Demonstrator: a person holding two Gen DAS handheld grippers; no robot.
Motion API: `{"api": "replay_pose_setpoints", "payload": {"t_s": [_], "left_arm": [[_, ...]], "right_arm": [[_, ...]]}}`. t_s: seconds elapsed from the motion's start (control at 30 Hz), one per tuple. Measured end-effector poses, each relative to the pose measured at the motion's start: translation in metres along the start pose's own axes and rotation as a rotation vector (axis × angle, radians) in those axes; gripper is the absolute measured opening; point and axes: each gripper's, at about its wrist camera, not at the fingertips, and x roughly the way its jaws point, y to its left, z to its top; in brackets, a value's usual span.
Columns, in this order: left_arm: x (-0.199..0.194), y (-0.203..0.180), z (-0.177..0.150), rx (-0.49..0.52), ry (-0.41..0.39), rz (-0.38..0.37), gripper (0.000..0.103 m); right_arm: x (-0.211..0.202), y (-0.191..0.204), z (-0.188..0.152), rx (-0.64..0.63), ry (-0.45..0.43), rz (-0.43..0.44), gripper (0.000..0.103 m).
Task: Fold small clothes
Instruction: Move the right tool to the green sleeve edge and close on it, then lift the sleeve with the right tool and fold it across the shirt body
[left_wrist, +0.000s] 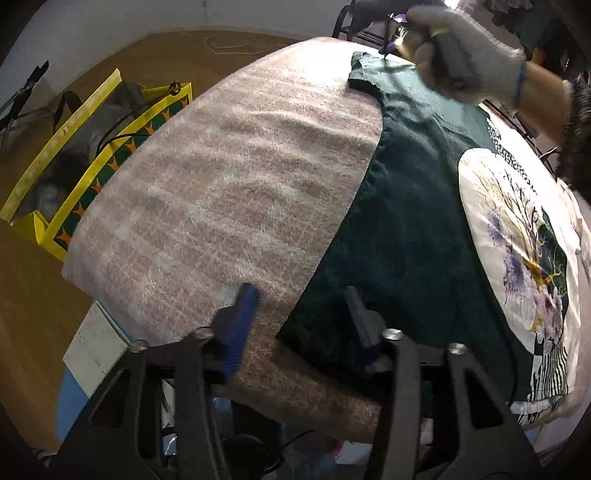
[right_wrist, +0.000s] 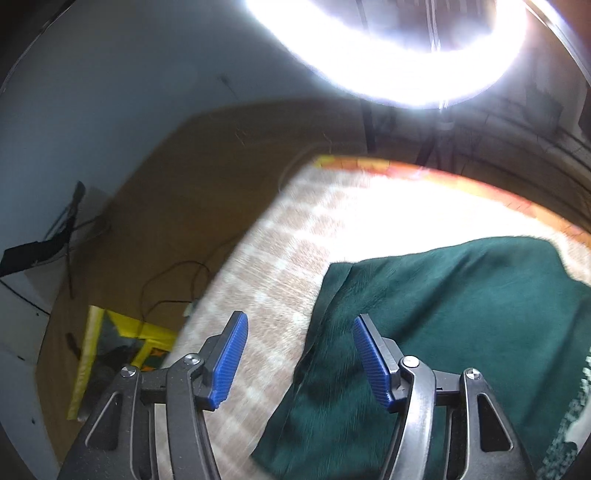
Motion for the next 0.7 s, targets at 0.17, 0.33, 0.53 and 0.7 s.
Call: {"api": "replay_pose_setpoints", "payload": {"t_s": [0.17,0.33,0.53,0.7], "left_arm": [[0.000,0.002,0.001,-0.017,0.005,-0.058,0.006],[-0.002,0.001,0.000,-0.031,0.006,-0.081,0.003],[-0.007,0.003,-0.001,-0.038,-0.018,-0.097,0.002],[-0.015,0.001,-0.001,-0.036,-0.041,-0.126,0.001]], "right_arm": [[0.039,0.004,-0.004,-0.063,0.082,-0.087,0.058],[0.044,0.018,-0.010,-0.217,0.102,-0.184,0.046],[0.039,0.020,-0.008,-0.270,0.101,-0.244,0.005],[0.031,0.006,-0.003,-0.221,0.081,-0.200,0.002]]}}
